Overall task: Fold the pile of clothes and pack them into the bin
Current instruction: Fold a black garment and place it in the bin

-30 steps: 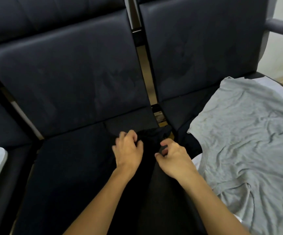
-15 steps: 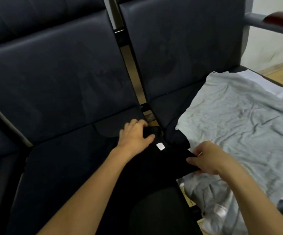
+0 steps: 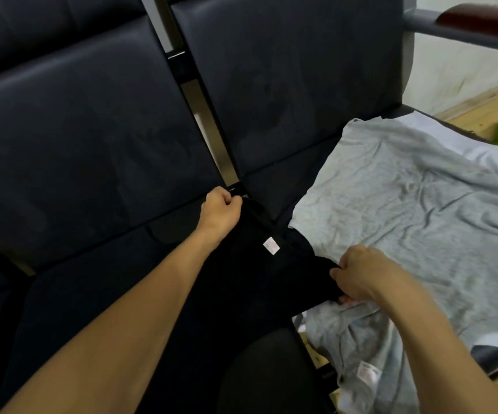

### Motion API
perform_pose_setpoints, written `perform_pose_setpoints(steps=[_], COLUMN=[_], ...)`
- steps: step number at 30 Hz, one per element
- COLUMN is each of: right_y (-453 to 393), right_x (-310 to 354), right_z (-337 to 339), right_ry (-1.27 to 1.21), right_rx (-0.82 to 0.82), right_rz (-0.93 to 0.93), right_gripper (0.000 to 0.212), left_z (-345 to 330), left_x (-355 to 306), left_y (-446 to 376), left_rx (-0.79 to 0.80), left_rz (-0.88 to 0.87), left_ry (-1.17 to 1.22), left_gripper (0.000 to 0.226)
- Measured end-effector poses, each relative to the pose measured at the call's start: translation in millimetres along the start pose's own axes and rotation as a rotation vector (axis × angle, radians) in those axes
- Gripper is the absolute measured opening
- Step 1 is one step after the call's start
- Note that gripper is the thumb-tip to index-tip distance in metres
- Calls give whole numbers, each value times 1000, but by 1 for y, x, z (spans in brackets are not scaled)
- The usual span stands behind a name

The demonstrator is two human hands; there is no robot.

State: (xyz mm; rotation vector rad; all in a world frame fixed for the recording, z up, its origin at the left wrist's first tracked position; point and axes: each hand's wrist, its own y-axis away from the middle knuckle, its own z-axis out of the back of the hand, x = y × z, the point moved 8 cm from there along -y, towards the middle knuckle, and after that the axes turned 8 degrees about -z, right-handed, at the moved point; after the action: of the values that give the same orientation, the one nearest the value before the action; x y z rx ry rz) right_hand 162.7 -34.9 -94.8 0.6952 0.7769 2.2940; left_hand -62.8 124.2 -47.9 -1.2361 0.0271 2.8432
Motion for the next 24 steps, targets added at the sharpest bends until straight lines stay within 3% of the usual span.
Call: perform_pose_setpoints(steps=[4, 8, 12, 15, 19, 24], right_y=[1, 7, 14, 18, 19, 23], right_x=[-11, -27, -42, -51, -56, -55], right_z=[14, 36, 53, 59, 59, 60], right_ry=[6, 45, 28, 20, 19, 27], right_rx=[-33, -161, -291, -338, -310, -314], right_rz=[-10, -47, -84, -117, -131, -131], right_gripper=[31, 36, 30, 33, 38, 38], left_z=[-21, -28, -48, -58, -60, -54], left_x=[-20, -51, -81, -84, -74, -76], left_y=[-10, -17, -7, -6, -13, -3], left_rx=[264, 314, 542, 720, 844, 978], left_rz=[83, 104, 182, 103, -77, 107], left_ry=[279, 465, 629, 297, -448, -454], left_gripper=[27, 39, 49, 43, 46, 59])
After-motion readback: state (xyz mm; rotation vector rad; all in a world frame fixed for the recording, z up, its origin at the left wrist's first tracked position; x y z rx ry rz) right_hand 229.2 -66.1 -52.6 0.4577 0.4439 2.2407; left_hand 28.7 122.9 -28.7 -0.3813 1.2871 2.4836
